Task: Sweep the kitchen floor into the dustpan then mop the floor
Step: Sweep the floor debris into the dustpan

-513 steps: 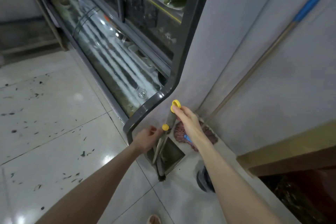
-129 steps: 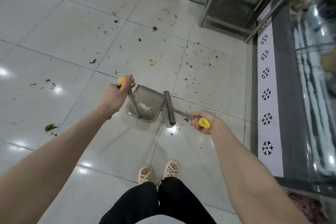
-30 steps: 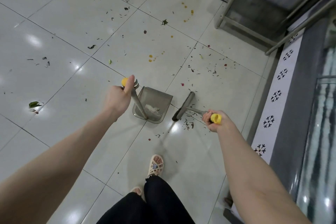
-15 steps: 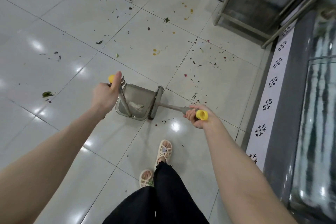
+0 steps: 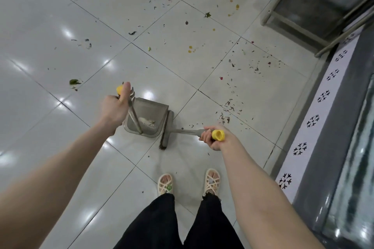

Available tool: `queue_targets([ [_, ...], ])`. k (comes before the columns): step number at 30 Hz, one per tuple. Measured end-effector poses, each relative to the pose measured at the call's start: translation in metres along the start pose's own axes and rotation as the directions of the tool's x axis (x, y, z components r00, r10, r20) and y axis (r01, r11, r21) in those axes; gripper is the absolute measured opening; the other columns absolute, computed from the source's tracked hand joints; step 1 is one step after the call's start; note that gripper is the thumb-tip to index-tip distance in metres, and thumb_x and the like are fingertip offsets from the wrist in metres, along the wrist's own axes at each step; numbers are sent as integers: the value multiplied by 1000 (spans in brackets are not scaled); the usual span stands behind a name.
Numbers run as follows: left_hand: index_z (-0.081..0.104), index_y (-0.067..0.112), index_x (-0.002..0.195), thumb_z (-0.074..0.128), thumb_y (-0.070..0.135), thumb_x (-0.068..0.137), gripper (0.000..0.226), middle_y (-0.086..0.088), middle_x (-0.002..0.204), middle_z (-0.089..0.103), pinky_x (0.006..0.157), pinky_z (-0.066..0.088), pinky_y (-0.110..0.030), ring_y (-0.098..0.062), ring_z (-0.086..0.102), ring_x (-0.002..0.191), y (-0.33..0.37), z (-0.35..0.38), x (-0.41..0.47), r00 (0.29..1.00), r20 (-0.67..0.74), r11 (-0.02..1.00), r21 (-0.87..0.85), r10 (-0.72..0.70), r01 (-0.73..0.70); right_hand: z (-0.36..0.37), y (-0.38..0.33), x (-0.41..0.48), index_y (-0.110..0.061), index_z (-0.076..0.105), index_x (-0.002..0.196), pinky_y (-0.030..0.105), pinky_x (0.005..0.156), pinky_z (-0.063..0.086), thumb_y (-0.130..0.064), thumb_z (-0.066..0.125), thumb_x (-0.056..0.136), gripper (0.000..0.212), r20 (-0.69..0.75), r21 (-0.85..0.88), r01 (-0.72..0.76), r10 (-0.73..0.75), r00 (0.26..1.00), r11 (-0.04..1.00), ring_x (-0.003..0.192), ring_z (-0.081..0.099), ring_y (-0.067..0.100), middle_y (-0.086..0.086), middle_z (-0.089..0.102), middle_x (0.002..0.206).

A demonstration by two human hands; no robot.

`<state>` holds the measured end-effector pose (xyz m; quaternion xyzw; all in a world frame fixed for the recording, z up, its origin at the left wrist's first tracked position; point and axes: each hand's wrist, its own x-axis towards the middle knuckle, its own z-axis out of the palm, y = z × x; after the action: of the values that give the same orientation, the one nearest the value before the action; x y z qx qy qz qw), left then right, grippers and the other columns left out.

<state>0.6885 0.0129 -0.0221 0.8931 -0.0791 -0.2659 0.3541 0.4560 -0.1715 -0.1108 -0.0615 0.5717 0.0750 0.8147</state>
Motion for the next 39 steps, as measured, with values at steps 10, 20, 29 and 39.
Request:
queue_targets([
  [10,39,10,66,31,84,66,74,-10,62,37,57,34,-35,-23,37,56,40,93,-43,997,61,999,13,-44,44,-84,-79,-24,5,48,94,14,27,38,-9,48,96,15,-138,-208,16,-45,989,978,27,46,8,9,47,47],
  [20,49,10,72,34,81,77,73,-11,67,43,59,35,-35,-24,40,60,81,188,-73,997,39,996,-64,-66,68,-181,-173,-68,4,49,89,14,27,37,-12,45,98,19,-198,-190,74,-112,974,979,25,44,7,7,45,45],
  [29,46,9,67,39,73,86,67,-11,70,39,58,32,-34,-23,37,62,93,211,-94,996,55,981,-173,-75,84,-195,-191,-86,-5,44,82,15,27,38,-14,43,98,19,-164,-174,53,-82,983,983,26,44,8,5,44,52],
  [39,47,9,66,35,83,70,75,-11,65,42,55,35,-34,-23,41,57,47,152,-133,995,-32,978,-191,-91,83,-161,-125,-88,0,47,86,14,27,37,-15,45,96,18,-91,-273,47,-74,993,961,27,44,7,5,46,47],
])
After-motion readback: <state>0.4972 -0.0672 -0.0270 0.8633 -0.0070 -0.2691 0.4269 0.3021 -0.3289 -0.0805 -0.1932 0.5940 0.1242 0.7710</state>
